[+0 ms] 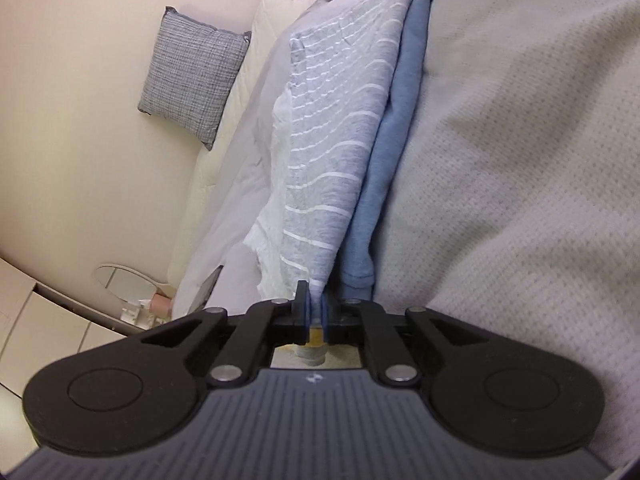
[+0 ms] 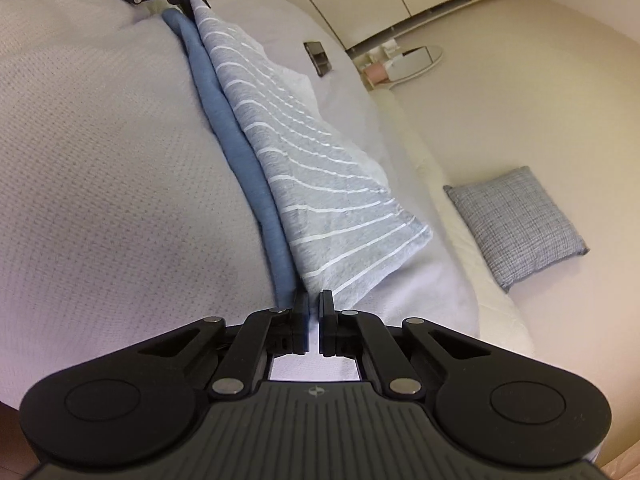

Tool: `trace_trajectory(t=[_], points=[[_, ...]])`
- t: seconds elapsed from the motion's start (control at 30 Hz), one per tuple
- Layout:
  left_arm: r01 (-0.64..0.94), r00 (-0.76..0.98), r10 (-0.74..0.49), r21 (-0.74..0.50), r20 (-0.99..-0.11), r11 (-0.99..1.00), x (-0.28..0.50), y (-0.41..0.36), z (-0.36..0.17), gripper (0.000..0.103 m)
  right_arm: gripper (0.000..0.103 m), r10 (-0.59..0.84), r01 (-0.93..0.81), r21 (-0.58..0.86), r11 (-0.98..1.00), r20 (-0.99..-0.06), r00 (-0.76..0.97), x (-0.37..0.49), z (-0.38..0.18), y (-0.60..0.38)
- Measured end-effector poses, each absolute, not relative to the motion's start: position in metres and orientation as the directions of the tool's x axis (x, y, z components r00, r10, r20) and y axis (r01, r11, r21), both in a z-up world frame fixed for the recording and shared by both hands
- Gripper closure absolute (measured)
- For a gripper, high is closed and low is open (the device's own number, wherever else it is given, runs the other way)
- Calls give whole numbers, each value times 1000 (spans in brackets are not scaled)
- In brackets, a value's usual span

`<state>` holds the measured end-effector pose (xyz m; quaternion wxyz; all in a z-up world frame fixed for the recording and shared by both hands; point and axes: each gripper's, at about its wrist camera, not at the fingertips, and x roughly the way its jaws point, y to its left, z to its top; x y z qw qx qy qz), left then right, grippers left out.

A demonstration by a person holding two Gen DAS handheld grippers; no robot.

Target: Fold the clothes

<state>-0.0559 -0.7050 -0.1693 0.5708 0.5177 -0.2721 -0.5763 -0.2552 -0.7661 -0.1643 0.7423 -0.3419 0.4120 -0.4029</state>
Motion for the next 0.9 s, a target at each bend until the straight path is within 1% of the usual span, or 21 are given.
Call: trace_trajectory(t=[0.03, 0.07, 0.1, 0.17, 0.2, 0.23, 0.27, 0.3, 0.37, 0.4, 0.5, 0.63, 0.7, 0.77, 0.8, 0.83, 0.87, 0.9], points=[[373, 188, -941, 907, -281, -197, -57, -701, -170, 91, 67, -885, 304, -853, 424, -321, 336, -255, -165, -765], [365, 188, -943, 911, -273, -191, -58, -699, -170, 87, 60, -891, 291, -866, 407, -305, 337, -255, -166, -764], [352, 188, -946, 917, -263, -185, -59, -699, -170, 87, 58, -893, 284, -873, 396, -294, 340, -254, -166, -763], [337, 192, -943, 921, -271, -196, -61, -700, -171, 88, 59, -886, 297, -862, 410, -300, 354, -253, -161, -764], [338, 193, -940, 918, -281, -205, -62, -702, -170, 90, 64, -883, 301, -858, 416, -302, 360, -251, -160, -765], [340, 194, -937, 916, -290, -213, -62, -703, -169, 94, 73, -878, 297, -856, 422, -306, 367, -249, -159, -766], [345, 195, -935, 913, -297, -218, -61, -704, -168, 99, 78, -872, 292, -853, 434, -316, 373, -247, -159, -768], [351, 194, -933, 910, -302, -221, -61, -705, -166, 100, 88, -868, 282, -851, 442, -327, 373, -245, -161, -770], [365, 186, -937, 906, -296, -214, -61, -700, -160, 100, 102, -865, 296, -841, 454, -335, 373, -246, -157, -773], [370, 182, -938, 904, -294, -212, -61, -698, -158, 101, 102, -864, 311, -833, 458, -335, 375, -247, -154, -773], [363, 181, -928, 899, -325, -244, -62, -696, -166, 101, 102, -866, 356, -813, 462, -326, 379, -254, -145, -772], [378, 206, -916, 891, -345, -250, -62, -701, -173, 99, 102, -858, 352, -803, 482, -352, 373, -253, -152, -769], [406, 226, -908, 882, -352, -240, -61, -702, -171, 98, 101, -856, 346, -801, 489, -365, 366, -252, -157, -768], [472, 236, -897, 851, -373, -230, -56, -700, -165, 97, 100, -855, 342, -799, 495, -376, 358, -251, -161, -768], [515, 236, -891, 828, -388, -224, -54, -699, -162, 96, 98, -856, 347, -798, 493, -375, 354, -253, -162, -766], [572, 238, -881, 792, -409, -213, -52, -696, -157, 95, 94, -856, 358, -790, 497, -381, 348, -256, -162, -766], [626, 238, -871, 754, -430, -201, -49, -693, -152, 92, 91, -856, 376, -779, 502, -386, 343, -260, -162, -764], [677, 236, -861, 712, -451, -187, -47, -690, -147, 91, 85, -855, 396, -765, 508, -393, 338, -265, -162, -761]])
